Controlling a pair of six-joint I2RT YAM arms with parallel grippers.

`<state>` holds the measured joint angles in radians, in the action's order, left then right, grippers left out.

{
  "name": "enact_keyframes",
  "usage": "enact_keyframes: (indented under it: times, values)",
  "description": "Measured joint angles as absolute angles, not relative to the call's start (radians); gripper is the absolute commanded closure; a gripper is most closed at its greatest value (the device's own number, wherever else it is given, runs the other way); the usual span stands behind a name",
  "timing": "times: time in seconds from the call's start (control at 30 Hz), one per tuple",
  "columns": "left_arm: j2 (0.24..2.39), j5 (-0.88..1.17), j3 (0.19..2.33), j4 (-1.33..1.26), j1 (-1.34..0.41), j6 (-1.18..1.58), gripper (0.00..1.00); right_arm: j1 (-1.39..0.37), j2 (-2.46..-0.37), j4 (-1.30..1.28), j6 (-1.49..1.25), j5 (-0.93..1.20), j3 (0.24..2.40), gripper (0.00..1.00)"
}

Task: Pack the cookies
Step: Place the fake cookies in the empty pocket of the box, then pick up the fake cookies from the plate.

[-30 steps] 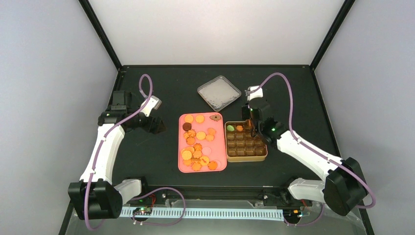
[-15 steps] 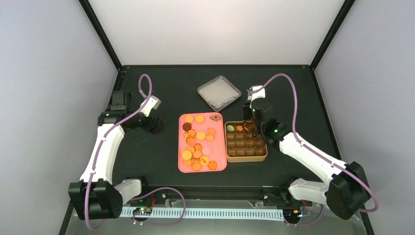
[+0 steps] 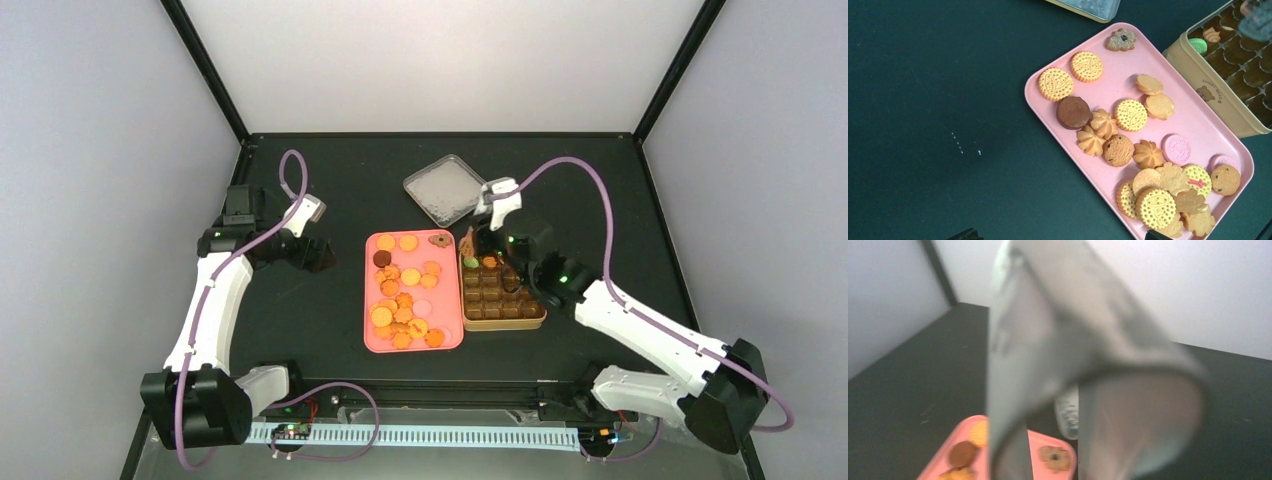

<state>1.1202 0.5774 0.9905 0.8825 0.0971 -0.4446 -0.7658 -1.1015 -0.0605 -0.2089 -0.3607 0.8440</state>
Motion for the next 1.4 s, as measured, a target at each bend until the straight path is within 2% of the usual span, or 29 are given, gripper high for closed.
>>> enact_keyframes:
  times: [0.27,0.4,0.87,1.4]
  values:
    - [1.147,0.572,0.995,0.892,0.105,-0.463,0.13,-1.012,-1.229,-0.052,-0.25,-0.341,0.914,0.69]
    - [1.161,0.57,0.999,0.904,0.105,-0.464,0.14,-1.074,-1.262,-0.047,-0.28,-0.308,0.9,0.69]
    - [1.132,0.587,1.014,0.91,0.106,-0.45,0.14,-1.122,-1.267,-0.029,-0.329,-0.212,0.873,0.7]
    - [1.134,0.607,1.015,0.901,0.106,-0.424,0.14,-1.171,-1.426,0.021,-0.316,-0.173,0.909,0.68]
